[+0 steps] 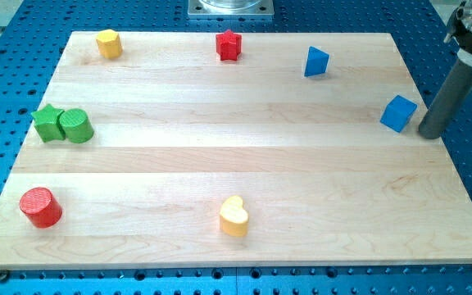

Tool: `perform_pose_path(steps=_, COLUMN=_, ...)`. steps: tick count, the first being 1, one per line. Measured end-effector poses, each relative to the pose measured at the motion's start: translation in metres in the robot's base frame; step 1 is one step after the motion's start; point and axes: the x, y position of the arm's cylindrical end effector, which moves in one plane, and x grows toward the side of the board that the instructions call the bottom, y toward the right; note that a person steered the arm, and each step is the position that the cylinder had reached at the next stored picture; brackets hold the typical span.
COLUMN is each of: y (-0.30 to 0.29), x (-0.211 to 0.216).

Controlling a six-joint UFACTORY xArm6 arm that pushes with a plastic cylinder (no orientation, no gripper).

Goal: Place the cube into the triangle

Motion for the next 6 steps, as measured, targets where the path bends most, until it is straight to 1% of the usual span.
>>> perform_pose_path(steps=1, y=-0.071, x=-0.037)
perform_pose_path(steps=2, y=-0.071, x=-0.066)
perform_pose_path(steps=3, y=-0.059, x=-0.006)
perform_pose_path(steps=4, y=-0.025, x=-0.051)
perform_pose_path(steps=5, y=-0.026, x=-0.084)
perform_pose_path(steps=6, y=-0.058, x=-0.110)
